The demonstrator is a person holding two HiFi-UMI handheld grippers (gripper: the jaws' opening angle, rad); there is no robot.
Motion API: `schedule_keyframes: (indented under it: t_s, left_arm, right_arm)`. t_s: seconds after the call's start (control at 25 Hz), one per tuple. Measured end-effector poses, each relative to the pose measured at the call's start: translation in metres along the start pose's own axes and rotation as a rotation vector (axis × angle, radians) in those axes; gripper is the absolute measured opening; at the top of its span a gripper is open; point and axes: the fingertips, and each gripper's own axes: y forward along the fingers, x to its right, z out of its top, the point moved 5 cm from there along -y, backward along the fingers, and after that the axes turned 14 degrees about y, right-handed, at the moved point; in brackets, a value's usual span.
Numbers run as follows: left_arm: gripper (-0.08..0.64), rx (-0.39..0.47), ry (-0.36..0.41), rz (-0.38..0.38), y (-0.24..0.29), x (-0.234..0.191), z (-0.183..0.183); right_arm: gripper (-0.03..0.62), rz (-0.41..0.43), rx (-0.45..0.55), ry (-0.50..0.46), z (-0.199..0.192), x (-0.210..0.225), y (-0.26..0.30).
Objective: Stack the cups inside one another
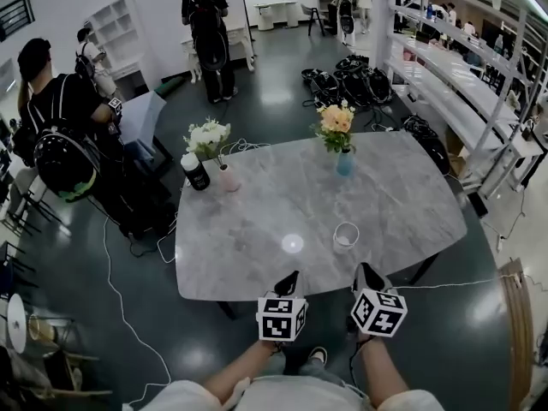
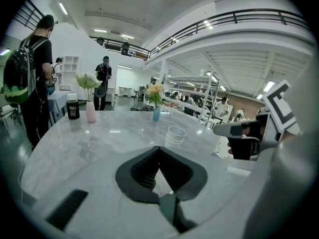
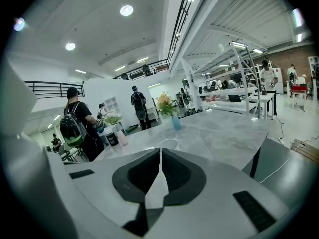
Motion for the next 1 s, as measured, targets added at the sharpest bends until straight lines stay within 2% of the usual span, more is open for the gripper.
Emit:
schedule_keyframes:
  t_s: [0.2, 0.36, 0.56, 1.0]
  left_arm:
    - [-0.005, 0.004, -0.029, 0.083, -0.024, 0.007, -0.009]
    - [-0.005, 0.016, -0.042, 0.121, -0.04, 0.0, -0.008]
    - [-0.005, 0.011, -0.037, 0.128, -0.041, -0.016, -0.011]
    - [-0.005, 0.031, -0.056, 0.114, -0.031, -0.025, -0.009]
  right_arm:
    - [0.02, 0.053, -0.045, -0.027, -0.011, -0.003, -0.006]
    - [0.018, 0.078, -0.062, -0.044, -0.015, -0.015, -0.007]
    - [0.018, 0.085, -0.051, -0.026, -0.017, -0.029, -0.001]
    - [0.018, 0.083, -0.049, -0.067, -0.017, -0.04, 0.005]
